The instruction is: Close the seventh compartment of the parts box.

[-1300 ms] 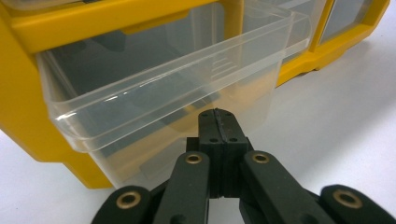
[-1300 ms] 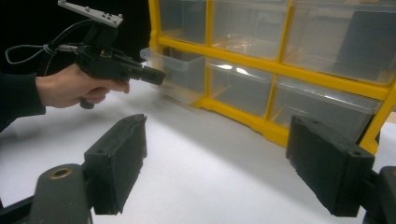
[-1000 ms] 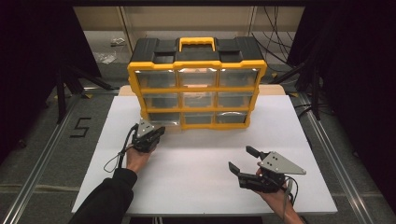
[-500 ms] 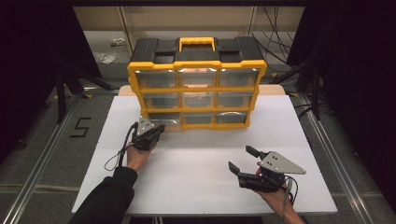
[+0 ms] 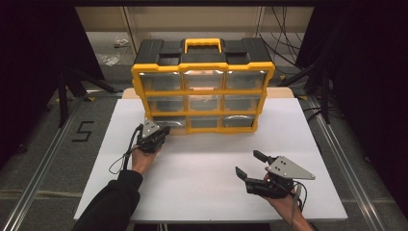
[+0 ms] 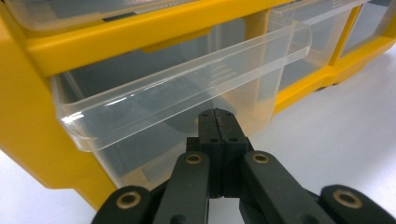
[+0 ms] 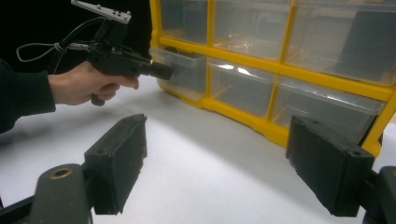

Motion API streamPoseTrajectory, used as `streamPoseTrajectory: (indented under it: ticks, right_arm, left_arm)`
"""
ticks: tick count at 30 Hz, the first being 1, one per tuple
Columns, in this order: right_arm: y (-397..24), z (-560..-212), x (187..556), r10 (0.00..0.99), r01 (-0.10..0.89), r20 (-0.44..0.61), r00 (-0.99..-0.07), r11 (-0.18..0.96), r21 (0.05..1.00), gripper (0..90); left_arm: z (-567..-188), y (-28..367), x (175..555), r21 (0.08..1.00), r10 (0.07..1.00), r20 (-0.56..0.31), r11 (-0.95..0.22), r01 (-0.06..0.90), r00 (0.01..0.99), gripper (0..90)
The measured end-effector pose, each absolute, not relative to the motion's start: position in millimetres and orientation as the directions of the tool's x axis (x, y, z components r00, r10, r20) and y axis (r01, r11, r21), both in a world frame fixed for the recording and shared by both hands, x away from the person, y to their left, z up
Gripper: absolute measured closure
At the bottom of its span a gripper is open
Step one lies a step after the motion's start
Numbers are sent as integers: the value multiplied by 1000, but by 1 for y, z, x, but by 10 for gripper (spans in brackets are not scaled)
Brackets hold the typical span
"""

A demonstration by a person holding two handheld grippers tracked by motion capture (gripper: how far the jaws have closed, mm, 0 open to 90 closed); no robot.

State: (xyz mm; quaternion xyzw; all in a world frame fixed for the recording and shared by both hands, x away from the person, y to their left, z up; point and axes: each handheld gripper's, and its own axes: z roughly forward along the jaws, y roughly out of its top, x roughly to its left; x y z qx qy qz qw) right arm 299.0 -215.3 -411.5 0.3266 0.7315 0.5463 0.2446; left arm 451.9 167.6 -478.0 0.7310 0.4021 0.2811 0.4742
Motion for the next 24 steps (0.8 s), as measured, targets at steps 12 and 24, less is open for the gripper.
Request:
streamPoseTrajectory:
  ticks: [12,24]
  right_arm:
    - [-216,-411,299,743,208,-3,-669,190,959,213]
    - [-216,-411,299,744,211,-1,-668,190,959,213]
  left_arm:
    - [-477,170,458,924,861,31,-219,315,508,897]
    - [-478,173,463,924,872,30,-210,319,488,897]
